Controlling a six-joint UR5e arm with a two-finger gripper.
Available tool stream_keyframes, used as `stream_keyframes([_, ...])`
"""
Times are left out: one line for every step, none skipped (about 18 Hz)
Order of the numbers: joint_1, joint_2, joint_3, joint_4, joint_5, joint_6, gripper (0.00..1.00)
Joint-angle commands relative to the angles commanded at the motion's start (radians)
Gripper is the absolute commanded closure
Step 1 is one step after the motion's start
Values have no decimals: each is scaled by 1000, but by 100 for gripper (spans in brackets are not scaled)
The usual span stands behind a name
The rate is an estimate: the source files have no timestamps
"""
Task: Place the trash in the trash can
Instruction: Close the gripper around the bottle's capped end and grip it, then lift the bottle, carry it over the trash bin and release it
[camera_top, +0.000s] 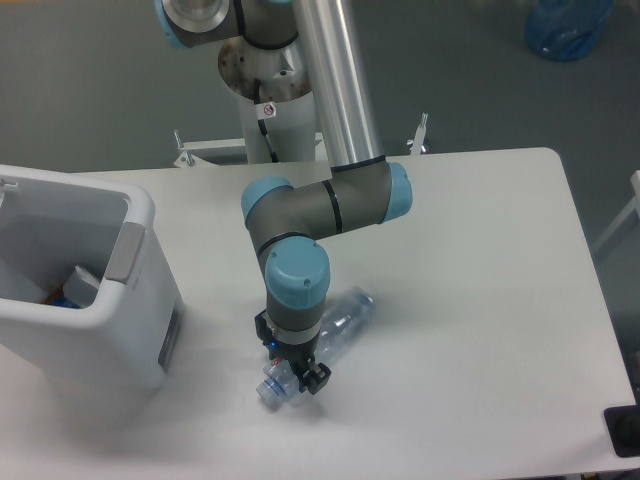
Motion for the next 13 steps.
stream_keyframes([2,0,3,0,0,0,52])
stream_keyframes([2,3,9,0,-2,0,54])
stream_keyframes([3,11,23,0,-6,-11,56])
stream_keyframes([3,20,34,0,-8,-24,56])
stream_keyframes([6,31,44,-2,-9,-38,56])
stream_keyframes([9,46,51,-2,-15,-44,56])
stream_keyframes([14,61,57,-3,-34,-52,56])
stream_keyframes([17,73,57,-6,-66,-67,56])
stream_keyframes([18,86,57,-11,-105,-101,56])
stream_keyframes([26,98,57,-11,-151,-147,56])
stream_keyframes([38,109,60,-11,-200,-185,56])
stream_keyframes([47,123,66,-9,-257,-225,56])
stream_keyframes([51,136,77,-9,-317,-268,56])
